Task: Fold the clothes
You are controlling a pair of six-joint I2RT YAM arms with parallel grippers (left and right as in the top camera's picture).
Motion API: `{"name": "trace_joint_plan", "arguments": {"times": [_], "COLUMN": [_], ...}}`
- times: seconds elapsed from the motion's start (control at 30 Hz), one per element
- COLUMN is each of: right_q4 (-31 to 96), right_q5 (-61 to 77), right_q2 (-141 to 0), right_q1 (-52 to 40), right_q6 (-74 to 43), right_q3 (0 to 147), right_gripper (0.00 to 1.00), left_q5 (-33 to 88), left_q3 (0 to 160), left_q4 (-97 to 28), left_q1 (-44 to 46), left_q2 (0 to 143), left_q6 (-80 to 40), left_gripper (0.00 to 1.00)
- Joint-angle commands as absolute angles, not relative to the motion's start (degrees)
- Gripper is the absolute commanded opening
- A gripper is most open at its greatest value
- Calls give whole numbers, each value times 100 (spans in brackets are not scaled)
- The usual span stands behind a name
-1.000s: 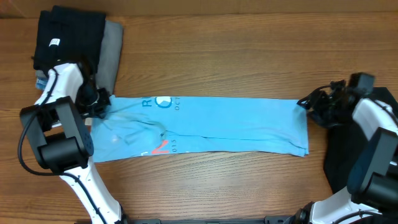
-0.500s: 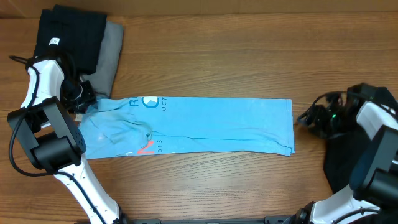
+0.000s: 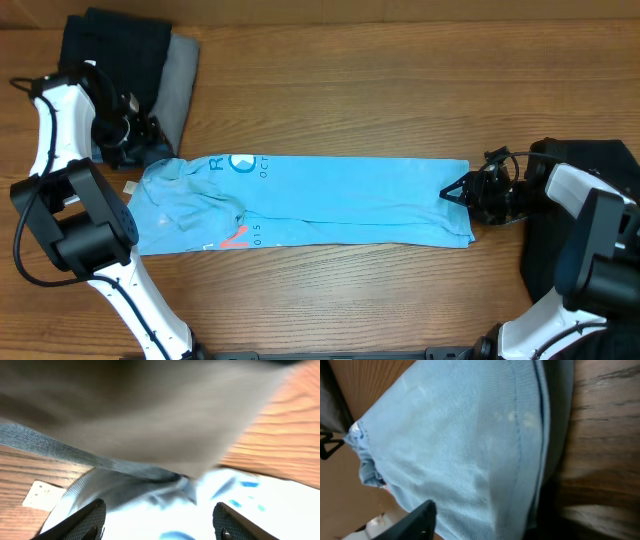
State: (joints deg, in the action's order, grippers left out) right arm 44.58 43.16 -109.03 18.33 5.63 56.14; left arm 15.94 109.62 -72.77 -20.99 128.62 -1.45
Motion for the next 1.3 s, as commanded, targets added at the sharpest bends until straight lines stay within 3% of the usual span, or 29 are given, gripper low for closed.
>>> {"name": "trace_joint_plan", "arguments": {"times": [0.0, 0.13, 0.27, 0.37, 0.67, 0.93, 1.27], "right_q4": [4491, 4495, 4532, 4587, 4821, 5758, 6447], "right_q5": [3516, 3745, 3763, 3712, 2886, 2484, 2467], "right_q2": [-11625, -11622, -11552, -11404, -10713, -10121, -9489], "right_q1": [1756, 1754, 1765, 1872, 2434, 2637, 1470], "right_q6": [622, 775, 770, 611, -338, -272, -349], "right_q3": [5282, 5336, 5402, 5577, 6274, 7255, 7690], "right_gripper": [49, 39, 14, 4, 4, 4, 4], "left_q5": [1911, 1909, 1914, 1914, 1911, 1907, 1916], "left_q3": [11546, 12088, 12532, 12888, 13952, 14178, 14178], "left_q4": [-7535, -7887, -8184, -8462, -9306, -9682, -9682], "left_q1": [-2062, -2062, -2058, -2060, -2060, -2060, -2058], "left_q2": [12919, 12919, 12919, 12919, 12864, 12687, 12652], "left_q6": [91, 180, 176, 176, 178, 307, 298], "left_gripper": [72, 72, 71, 70, 69, 69, 67]}}
